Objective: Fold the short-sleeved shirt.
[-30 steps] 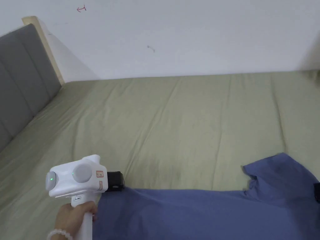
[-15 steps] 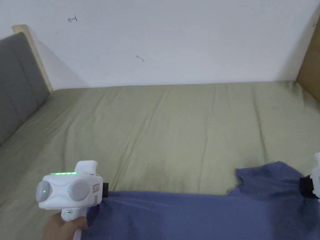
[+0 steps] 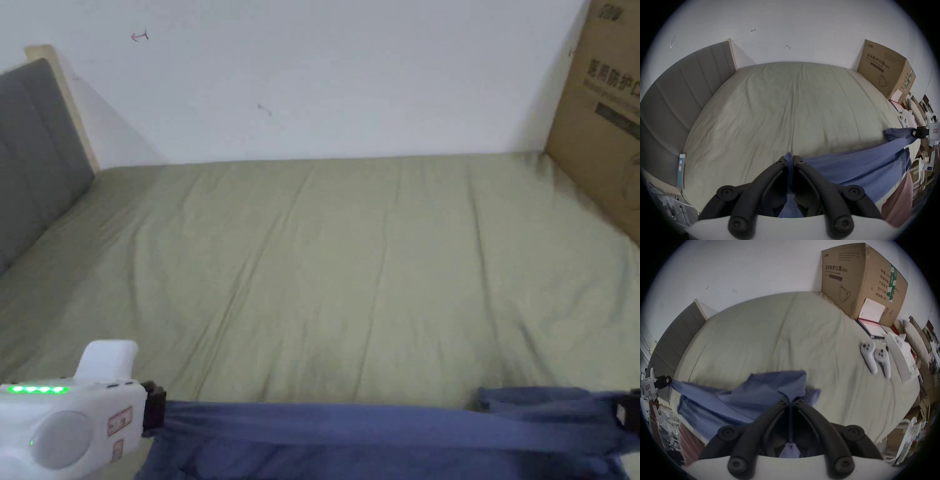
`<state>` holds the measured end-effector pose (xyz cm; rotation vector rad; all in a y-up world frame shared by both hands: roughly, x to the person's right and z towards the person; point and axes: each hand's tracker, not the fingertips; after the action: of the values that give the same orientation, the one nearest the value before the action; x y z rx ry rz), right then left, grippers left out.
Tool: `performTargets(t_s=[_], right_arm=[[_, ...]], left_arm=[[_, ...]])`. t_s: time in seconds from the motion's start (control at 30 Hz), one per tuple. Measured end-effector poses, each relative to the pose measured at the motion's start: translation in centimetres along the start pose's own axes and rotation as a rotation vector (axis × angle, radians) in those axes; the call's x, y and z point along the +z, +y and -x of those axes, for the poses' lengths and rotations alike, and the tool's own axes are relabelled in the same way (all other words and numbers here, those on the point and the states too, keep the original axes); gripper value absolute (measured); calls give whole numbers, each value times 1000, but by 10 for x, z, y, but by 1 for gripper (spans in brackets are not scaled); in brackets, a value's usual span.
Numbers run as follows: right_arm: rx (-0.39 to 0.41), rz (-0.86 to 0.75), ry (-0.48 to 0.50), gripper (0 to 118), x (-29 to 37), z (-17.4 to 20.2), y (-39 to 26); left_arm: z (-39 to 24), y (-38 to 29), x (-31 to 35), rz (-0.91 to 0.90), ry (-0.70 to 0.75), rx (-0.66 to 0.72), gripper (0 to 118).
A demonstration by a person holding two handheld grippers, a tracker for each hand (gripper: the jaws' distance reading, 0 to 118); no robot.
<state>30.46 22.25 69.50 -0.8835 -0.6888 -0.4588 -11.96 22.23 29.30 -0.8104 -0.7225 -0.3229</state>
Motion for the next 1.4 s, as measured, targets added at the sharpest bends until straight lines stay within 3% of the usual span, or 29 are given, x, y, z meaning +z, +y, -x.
performTargets(t_s=[0.17,0.37,0.4,0.47,0.5,0.63,0.67,0.7,0.77,0.93,1.07,1.1,1.13,1.2,1.23,1.3,1.4], right_arm=[[-2,94,-8,3,6,-3,-73],[0,147,-25,3,-7,-2,-102],[34,145,-35,14,-7,2,-99],[67,129,-50,58,-6,3,-92],[72,115,-44,81,-2,6,-88],[98,26,-9,81,13,31,-57],[94,10,16,76,13,39,-48],[89,-10,45,54,14,46,-42],[67,-61,79,2,11,67,-31],[96,-89,137,1,-2,125,-26],[168,-83,158,1,-10,167,-31],[173,-72,177,1,-12,174,-33],[166,-59,201,1,-14,181,-34],[143,-52,240,0,-16,190,-37],[143,-42,253,1,-18,195,-38],[155,-36,258,1,-20,205,-40],[177,-17,261,0,-24,216,-42]], left_arm=[[5,-58,-2,115,23,13,5],[8,-88,-17,171,53,38,9],[8,-86,-17,192,51,45,30],[8,-81,-13,170,86,47,93],[9,-79,-12,166,84,50,114],[8,-59,11,97,15,114,109],[6,-55,15,81,-18,129,101],[6,-52,18,68,-35,140,73],[3,-48,22,61,-52,153,0],[12,-54,19,83,-16,166,0],[43,-65,25,44,-36,324,0],[52,-67,26,43,-46,364,9],[61,-70,25,50,-44,414,28],[72,-77,21,93,-82,474,84],[78,-82,17,121,-107,509,100],[81,-92,10,125,-176,579,111],[79,-107,-9,160,-276,685,111]])
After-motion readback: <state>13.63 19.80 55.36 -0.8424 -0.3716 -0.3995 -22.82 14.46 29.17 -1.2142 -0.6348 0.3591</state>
